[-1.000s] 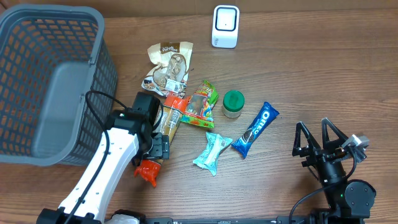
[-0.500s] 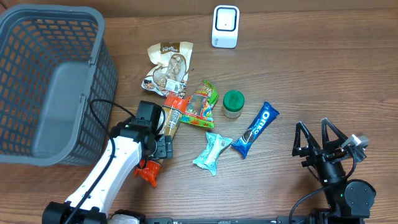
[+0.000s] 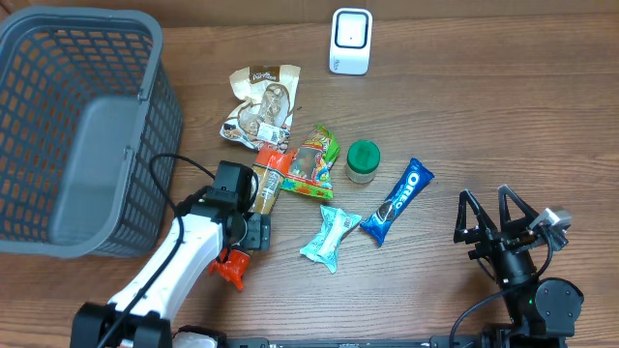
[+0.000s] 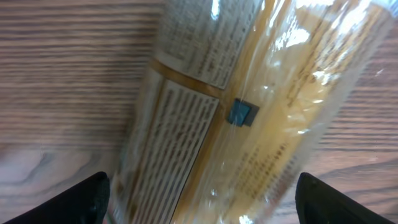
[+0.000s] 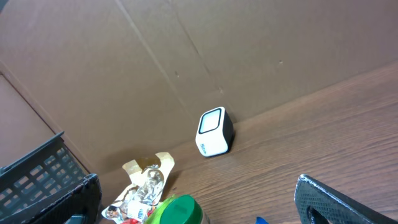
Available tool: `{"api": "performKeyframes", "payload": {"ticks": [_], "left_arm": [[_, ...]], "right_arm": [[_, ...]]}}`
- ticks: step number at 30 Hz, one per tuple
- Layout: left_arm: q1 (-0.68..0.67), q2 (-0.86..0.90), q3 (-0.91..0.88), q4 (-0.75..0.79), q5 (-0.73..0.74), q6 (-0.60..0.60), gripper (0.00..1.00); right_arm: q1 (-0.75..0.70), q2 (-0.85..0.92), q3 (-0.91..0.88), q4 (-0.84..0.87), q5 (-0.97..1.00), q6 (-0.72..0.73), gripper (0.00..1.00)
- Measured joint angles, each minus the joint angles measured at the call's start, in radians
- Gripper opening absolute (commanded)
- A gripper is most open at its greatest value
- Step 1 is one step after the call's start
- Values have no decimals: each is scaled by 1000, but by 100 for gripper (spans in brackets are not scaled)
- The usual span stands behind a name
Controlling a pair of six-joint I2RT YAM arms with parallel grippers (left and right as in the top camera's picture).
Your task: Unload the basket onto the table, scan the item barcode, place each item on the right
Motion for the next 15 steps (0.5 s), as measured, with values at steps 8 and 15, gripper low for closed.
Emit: {"api": "performKeyframes", "payload": {"ticks": [8, 15], "left_arm": [[0, 83, -17, 137, 2, 101, 85], [0, 121, 0, 172, 41, 132, 71]], "right_arm": [[0, 0, 0, -1, 0, 0, 100], [0, 0, 0, 0, 0, 0, 100]]}}
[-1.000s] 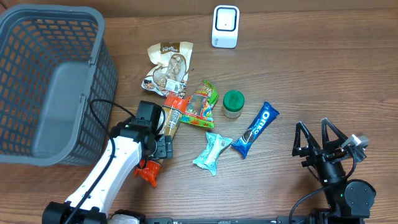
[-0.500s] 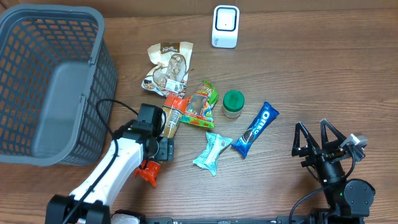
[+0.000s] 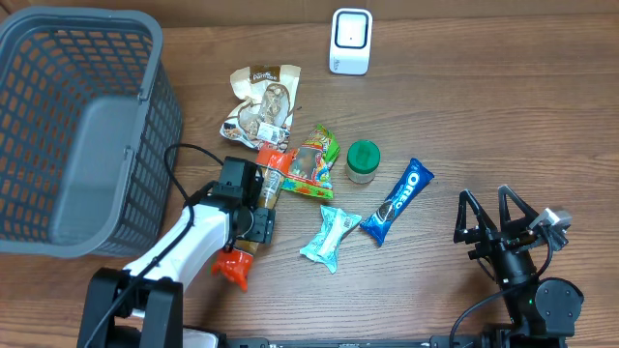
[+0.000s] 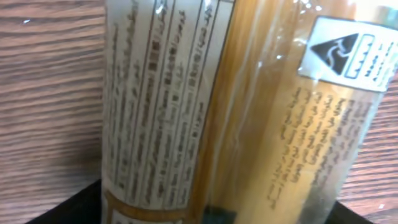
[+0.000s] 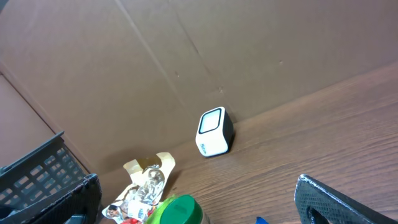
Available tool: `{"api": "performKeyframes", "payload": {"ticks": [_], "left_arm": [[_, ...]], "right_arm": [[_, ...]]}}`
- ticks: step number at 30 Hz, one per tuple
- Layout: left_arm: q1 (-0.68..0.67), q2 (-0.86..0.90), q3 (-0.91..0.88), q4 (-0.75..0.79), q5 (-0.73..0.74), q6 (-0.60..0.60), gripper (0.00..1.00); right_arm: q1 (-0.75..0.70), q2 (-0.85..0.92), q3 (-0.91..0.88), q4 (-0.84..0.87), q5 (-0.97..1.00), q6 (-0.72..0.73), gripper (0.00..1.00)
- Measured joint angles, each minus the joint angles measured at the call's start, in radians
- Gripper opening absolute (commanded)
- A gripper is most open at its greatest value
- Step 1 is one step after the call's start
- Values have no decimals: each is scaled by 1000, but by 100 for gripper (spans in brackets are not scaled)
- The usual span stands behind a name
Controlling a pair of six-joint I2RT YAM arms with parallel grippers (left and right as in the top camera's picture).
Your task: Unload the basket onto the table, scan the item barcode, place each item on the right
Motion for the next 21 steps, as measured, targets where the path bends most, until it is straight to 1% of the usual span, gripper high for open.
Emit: {"api": "performKeyframes", "payload": {"ticks": [8, 11, 17, 18, 20, 21], "left_arm": [[0, 6, 6, 0, 8, -2, 69], [0, 5, 6, -6, 10, -2, 71], [0, -23, 1, -93, 19, -6, 80], [0, -36, -5, -109, 21, -6, 82], [0, -71, -13, -142, 28, -8, 89], [0, -91, -14, -159, 32, -13, 90]], "right_arm": [[0, 0, 0, 0, 0, 0, 100], [0, 0, 0, 0, 0, 0, 100], [0, 0, 0, 0, 0, 0, 100], [0, 0, 0, 0, 0, 0, 100], [0, 0, 0, 0, 0, 0, 100], [0, 0, 0, 0, 0, 0, 100]]}}
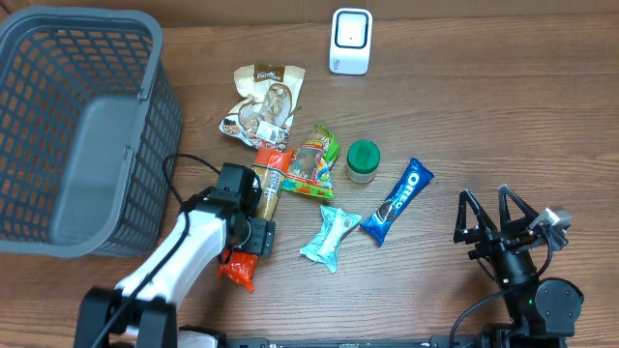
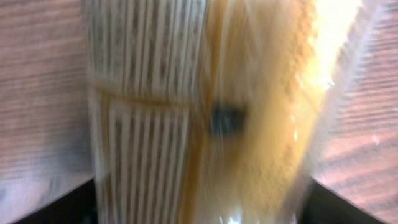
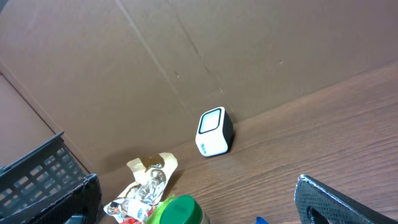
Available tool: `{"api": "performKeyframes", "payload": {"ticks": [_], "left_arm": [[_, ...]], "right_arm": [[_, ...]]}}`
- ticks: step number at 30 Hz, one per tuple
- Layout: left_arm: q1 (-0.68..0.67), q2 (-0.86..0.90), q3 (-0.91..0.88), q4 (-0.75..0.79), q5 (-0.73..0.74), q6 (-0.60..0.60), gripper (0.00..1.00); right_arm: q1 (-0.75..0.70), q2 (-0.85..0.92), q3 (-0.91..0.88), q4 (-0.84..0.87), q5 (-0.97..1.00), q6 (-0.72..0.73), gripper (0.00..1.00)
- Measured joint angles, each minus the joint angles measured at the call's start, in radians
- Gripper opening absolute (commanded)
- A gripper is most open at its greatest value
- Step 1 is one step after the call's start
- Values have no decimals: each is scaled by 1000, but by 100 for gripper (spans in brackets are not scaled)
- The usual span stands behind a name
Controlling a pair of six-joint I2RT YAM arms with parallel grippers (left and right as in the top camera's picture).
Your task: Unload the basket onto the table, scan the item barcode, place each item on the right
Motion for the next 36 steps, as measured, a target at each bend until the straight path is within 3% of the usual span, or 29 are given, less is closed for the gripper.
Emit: {"api": "performKeyframes", "payload": {"ticks": [5, 15, 28, 36], "left_arm": [[0, -94, -1, -41, 6, -23, 90], [0, -100, -70, -21, -6, -100, 87], [0, -100, -102, 21, -36, -137, 72], [0, -100, -110, 32, -43, -152, 72]], "right_arm": [[0, 0, 0, 0, 0, 0, 100], [0, 0, 0, 0, 0, 0, 100], [0, 0, 0, 0, 0, 0, 100], [0, 0, 0, 0, 0, 0, 100]]}}
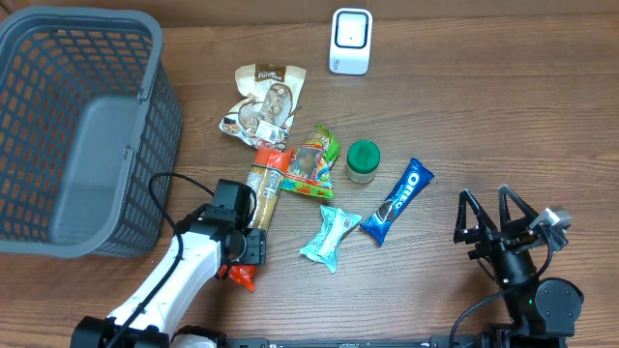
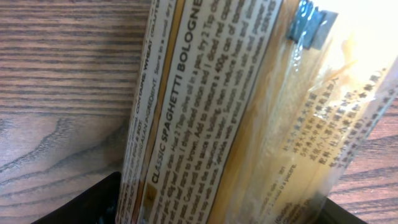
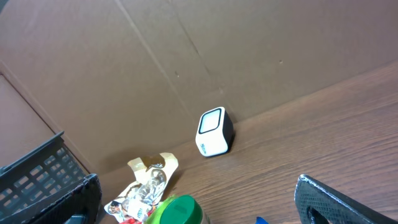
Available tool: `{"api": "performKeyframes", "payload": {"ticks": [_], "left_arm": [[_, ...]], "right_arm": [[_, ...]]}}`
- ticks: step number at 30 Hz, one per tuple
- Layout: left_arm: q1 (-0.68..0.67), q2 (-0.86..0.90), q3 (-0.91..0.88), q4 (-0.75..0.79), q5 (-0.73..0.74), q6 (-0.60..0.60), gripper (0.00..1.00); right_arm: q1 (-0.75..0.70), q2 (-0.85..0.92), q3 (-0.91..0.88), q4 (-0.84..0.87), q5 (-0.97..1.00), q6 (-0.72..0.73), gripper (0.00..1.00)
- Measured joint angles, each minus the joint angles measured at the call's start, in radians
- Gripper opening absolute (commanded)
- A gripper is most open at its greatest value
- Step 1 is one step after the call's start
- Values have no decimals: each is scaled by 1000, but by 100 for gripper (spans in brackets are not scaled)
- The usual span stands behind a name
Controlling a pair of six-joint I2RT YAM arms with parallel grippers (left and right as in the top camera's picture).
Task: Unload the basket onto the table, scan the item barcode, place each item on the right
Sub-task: 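Raise the spaghetti pack upright toward the right gripper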
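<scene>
A long clear spaghetti pack [image 1: 263, 198] with red ends lies on the wood table, pointing toward the near edge. My left gripper [image 1: 249, 242] sits over its near half. In the left wrist view the pack [image 2: 236, 112] fills the gap between the two black fingers, and my left gripper [image 2: 221, 211] is shut on it. The white barcode scanner [image 1: 350, 42] stands at the far edge, also seen as the scanner [image 3: 213, 132]. My right gripper [image 1: 488, 206] rests open at the near right, holding nothing.
A grey basket [image 1: 164, 106] takes up the far left. Beside the pack lie a snack bag [image 1: 261, 97], a colourful sweets bag [image 1: 311, 164], a green-lidded jar [image 1: 363, 159], a blue Oreo pack [image 1: 398, 200] and a light blue wrapper [image 1: 331, 235].
My left gripper has shifted a little toward the near end of the spaghetti pack and sits closer on it. The wrist view is sharp now instead of blurred. The right arm has not moved.
My left gripper hung open over the spaghetti pack, then sat lower on it. Then the pack stood turned straighter and the snack bag behind it had shifted. Now the gripper grips the pack nearer its near end. The right gripper stayed open and still.
</scene>
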Motion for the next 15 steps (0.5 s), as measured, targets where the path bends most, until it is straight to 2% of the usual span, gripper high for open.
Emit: {"api": "performKeyframes", "payload": {"ticks": [3, 5, 6, 10, 12, 13, 15], "left_arm": [[0, 0, -13, 23, -2, 0, 73], [0, 0, -18, 30, -3, -1, 68], [0, 0, -18, 31, -2, -3, 63], [0, 0, -18, 37, -2, -8, 29], [-1, -1, -14, 37, 8, 1, 18], [-3, -5, -11, 37, 13, 2, 14], [-2, -9, -8, 37, 21, -7, 13]], "right_arm": [[0, 0, 0, 0, 0, 0, 100], [0, 0, 0, 0, 0, 0, 100], [0, 0, 0, 0, 0, 1, 100], [0, 0, 0, 0, 0, 0, 100], [0, 0, 0, 0, 0, 0, 100], [0, 0, 0, 0, 0, 0, 100], [0, 0, 0, 0, 0, 0, 100]]}}
